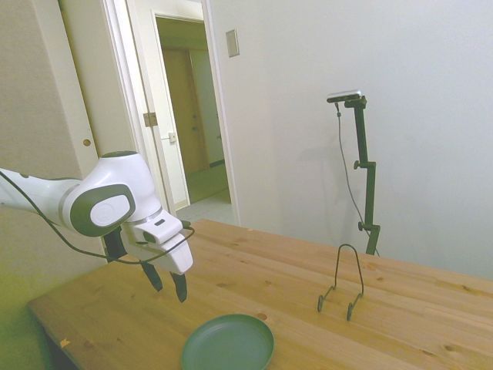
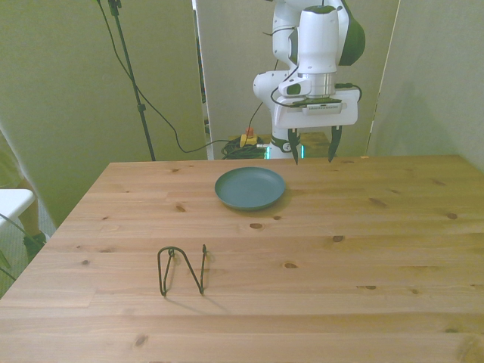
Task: Load the plate
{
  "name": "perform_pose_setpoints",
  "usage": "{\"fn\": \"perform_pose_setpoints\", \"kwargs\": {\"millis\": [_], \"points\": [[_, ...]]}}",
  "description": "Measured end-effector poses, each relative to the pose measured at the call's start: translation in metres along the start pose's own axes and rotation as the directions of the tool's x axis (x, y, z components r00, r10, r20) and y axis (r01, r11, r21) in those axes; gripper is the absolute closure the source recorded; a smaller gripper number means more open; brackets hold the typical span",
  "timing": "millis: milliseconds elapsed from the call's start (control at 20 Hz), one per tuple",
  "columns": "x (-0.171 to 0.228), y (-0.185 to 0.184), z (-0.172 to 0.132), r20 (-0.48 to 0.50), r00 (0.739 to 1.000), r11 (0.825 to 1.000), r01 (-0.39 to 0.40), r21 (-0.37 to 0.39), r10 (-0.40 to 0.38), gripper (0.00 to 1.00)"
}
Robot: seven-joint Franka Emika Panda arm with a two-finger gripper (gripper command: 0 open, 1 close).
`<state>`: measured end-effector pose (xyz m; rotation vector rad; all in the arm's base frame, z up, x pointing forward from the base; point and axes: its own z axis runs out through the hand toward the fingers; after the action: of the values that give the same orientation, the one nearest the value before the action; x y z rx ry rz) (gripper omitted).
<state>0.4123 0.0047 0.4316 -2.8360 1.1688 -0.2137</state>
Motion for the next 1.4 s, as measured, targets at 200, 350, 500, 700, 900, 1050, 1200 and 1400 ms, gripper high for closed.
{"fn": "perform_pose_setpoints", "kwargs": {"millis": [200, 350, 500, 700, 900, 1050, 1200, 1400], "points": [[0.0, 0.003, 0.004, 0.026, 1.0, 1.0, -0.005, -0.012, 0.005, 0.0], [0.007, 0.002, 0.004, 0.014, 0.999, 0.999, 0.036, -0.03, -0.036, 0.0], [0.029, 0.004, 0.0, 0.027, 0.992, 0.99, 0.127, -0.057, -0.125, 0.0], [0.063, 0.002, -0.005, 0.037, 0.952, 0.951, 0.306, -0.054, -0.304, 0.0], [0.077, 0.007, 0.008, 0.084, 0.88, 0.88, 0.473, -0.05, -0.468, 0.0], [0.08, 0.015, 0.02, 0.132, 0.814, 0.814, 0.577, -0.065, -0.566, 0.0], [0.082, 0.017, 0.023, 0.126, 0.795, 0.79, 0.606, -0.097, -0.594, 0.0], [0.086, 0.019, 0.024, 0.146, 0.714, 0.708, 0.699, -0.096, -0.685, 0.0]]}}
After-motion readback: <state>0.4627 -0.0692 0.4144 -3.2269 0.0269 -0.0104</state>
